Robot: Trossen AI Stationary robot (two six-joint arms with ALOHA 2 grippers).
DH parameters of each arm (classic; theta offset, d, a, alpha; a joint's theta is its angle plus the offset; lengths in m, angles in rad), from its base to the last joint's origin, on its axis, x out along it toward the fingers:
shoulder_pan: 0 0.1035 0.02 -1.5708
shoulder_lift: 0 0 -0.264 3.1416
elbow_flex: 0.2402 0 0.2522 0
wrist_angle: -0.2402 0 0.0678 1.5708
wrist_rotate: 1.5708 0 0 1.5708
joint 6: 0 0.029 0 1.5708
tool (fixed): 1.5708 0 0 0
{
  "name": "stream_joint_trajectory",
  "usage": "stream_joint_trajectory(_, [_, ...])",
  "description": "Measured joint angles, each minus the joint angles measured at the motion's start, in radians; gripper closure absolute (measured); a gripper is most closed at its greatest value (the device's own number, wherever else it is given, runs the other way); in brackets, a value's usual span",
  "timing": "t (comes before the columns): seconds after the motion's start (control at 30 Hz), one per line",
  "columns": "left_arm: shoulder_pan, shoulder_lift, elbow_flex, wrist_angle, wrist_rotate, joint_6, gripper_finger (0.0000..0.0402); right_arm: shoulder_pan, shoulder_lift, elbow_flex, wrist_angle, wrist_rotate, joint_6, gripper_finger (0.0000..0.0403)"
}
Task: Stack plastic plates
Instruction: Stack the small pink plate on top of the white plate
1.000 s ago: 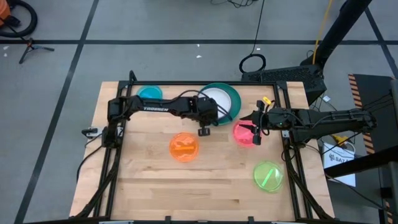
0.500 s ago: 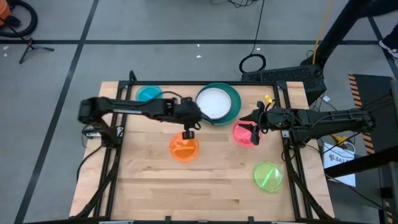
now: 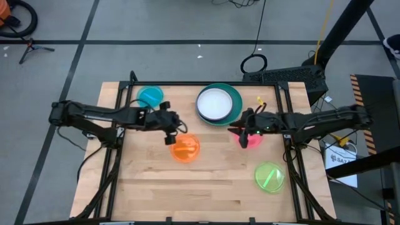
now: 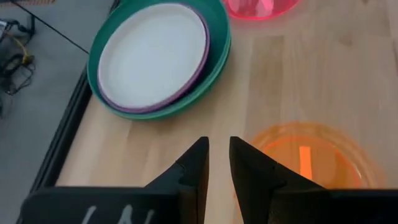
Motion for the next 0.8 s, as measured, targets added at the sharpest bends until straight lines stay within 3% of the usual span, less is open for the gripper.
stream_joint_trajectory(0.27, [-0.066,-0.172,-0.138,0.069,-0.121,-0.025,0.033,0.039,0.117,0.009,0.05,-0.119,0.254,0.0294])
stream_joint_trajectory(0.5, [-0.099,-0.316,-0.174,0.053,-0.207,-0.017,0.033,0.084,0.232,0.128,0.038,-0.13,0.276,0.0294])
stream_joint_trajectory(0.8, [-0.116,-0.372,-0.175,0.0,-0.211,-0.017,0.033,0.086,0.375,0.347,-0.324,-0.128,0.338,0.0294])
